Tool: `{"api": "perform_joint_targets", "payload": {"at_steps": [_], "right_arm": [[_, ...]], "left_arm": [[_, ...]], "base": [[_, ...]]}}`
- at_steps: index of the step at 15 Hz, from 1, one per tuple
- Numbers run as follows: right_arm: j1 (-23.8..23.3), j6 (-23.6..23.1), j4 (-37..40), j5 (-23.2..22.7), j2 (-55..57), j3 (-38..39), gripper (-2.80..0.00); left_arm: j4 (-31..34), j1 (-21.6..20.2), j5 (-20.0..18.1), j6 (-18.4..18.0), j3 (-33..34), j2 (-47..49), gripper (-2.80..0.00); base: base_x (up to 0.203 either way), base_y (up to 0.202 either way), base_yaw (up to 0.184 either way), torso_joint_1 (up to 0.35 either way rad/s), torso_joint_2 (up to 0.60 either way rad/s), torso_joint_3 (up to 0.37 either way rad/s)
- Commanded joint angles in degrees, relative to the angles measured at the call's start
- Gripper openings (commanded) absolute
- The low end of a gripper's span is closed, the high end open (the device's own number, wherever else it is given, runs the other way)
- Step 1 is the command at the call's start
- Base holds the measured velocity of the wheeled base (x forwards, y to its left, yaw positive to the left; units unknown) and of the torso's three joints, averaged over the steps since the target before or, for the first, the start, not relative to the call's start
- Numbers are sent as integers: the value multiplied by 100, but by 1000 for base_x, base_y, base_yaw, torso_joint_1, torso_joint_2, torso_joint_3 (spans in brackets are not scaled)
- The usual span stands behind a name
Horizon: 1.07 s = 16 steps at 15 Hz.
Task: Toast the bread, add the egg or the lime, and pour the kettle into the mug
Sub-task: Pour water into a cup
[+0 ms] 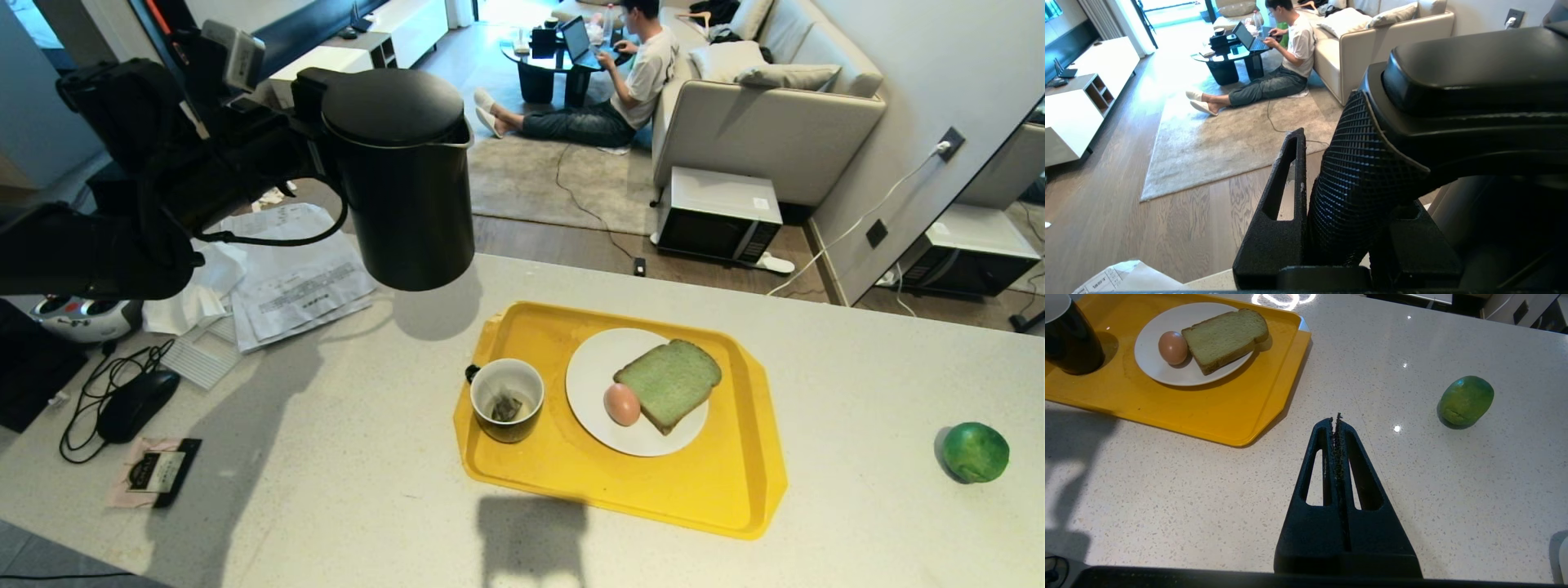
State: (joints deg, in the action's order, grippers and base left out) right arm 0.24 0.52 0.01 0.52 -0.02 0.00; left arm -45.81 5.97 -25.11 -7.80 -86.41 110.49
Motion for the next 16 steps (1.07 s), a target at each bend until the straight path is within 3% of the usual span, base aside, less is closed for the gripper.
{"api": "perform_joint_targets", "payload": {"at_steps": [1, 6, 10, 16], "right_arm": [[2, 0, -1, 0, 2, 9, -280], [2, 0, -1, 0, 2, 9, -280], [2, 0, -1, 0, 2, 9, -280], [2, 0, -1, 0, 2, 9, -280]], "left_arm": [[-15, 0, -23, 33, -15, -171, -280], [285, 0, 263, 636, -345, -475, -280], [907, -8, 477, 727, -1018, -564, -280], [960, -8, 708, 894, -1001, -600, -280]], "base": [[0, 0, 0, 0, 0, 0], [0, 0, 0, 0, 0, 0], [0, 0, 0, 0, 0, 0], [0, 0, 0, 0, 0, 0]]}}
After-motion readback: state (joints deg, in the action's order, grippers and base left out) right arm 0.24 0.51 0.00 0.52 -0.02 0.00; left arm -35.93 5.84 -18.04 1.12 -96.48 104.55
